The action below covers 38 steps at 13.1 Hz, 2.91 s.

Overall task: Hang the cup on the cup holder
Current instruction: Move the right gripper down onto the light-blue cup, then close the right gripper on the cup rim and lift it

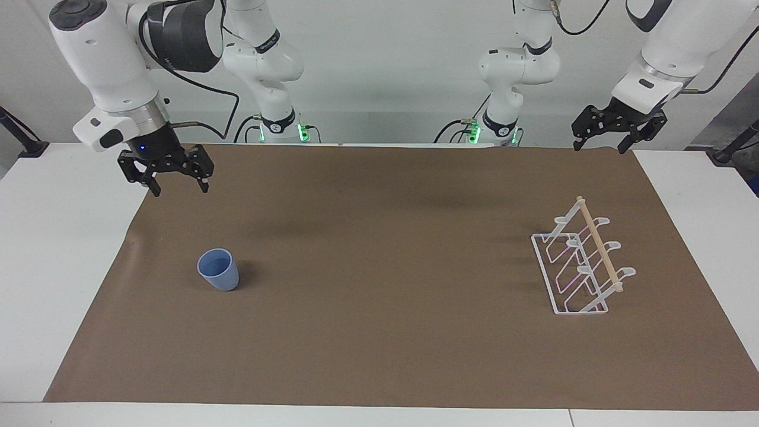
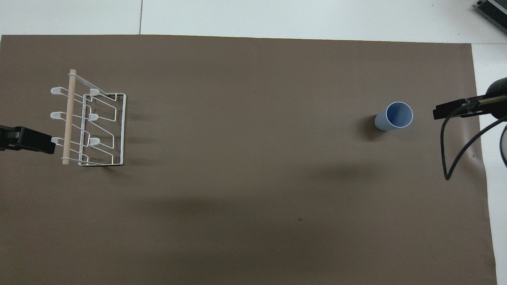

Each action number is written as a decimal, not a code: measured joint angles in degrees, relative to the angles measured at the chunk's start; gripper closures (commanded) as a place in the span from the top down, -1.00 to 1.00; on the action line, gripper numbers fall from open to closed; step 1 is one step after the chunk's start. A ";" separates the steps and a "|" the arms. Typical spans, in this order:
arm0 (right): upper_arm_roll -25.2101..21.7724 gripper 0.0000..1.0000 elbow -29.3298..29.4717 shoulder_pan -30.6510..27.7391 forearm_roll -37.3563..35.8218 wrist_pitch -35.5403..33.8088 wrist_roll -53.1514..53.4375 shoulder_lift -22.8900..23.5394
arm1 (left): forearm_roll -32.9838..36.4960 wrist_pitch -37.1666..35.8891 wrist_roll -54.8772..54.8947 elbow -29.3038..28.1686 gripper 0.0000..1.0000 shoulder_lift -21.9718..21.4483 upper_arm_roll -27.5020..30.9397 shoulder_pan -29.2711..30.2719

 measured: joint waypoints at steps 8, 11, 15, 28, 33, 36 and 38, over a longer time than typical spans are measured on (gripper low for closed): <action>0.36 1.00 -6.93 2.06 3.29 11.96 -0.67 0.24 | 0.00 0.00 0.00 0.00 1.00 0.00 0.00 0.00; 0.47 1.00 -13.97 5.08 3.54 23.14 -0.61 3.31 | 0.00 0.00 0.00 0.00 1.00 0.00 0.00 0.00; 0.32 1.00 -16.63 5.31 3.54 33.32 -0.61 10.47 | 0.00 0.00 0.00 0.00 1.00 0.00 0.00 0.00; -0.33 -1.00 -23.50 4.39 3.51 36.96 -0.67 10.81 | 0.00 0.00 0.00 0.00 1.00 0.00 0.00 0.00; -0.40 -1.00 -23.28 3.10 3.50 37.68 -0.69 10.79 | 0.00 0.00 0.00 0.00 1.00 0.00 0.00 0.00; -0.45 -1.00 -22.88 2.56 3.44 37.78 -0.73 10.59 | 0.00 0.00 0.00 0.00 1.00 0.00 0.00 0.00; -0.45 -1.00 -21.76 2.42 3.44 37.32 -0.73 10.57 | 0.00 0.00 0.00 0.00 1.00 0.00 0.00 0.00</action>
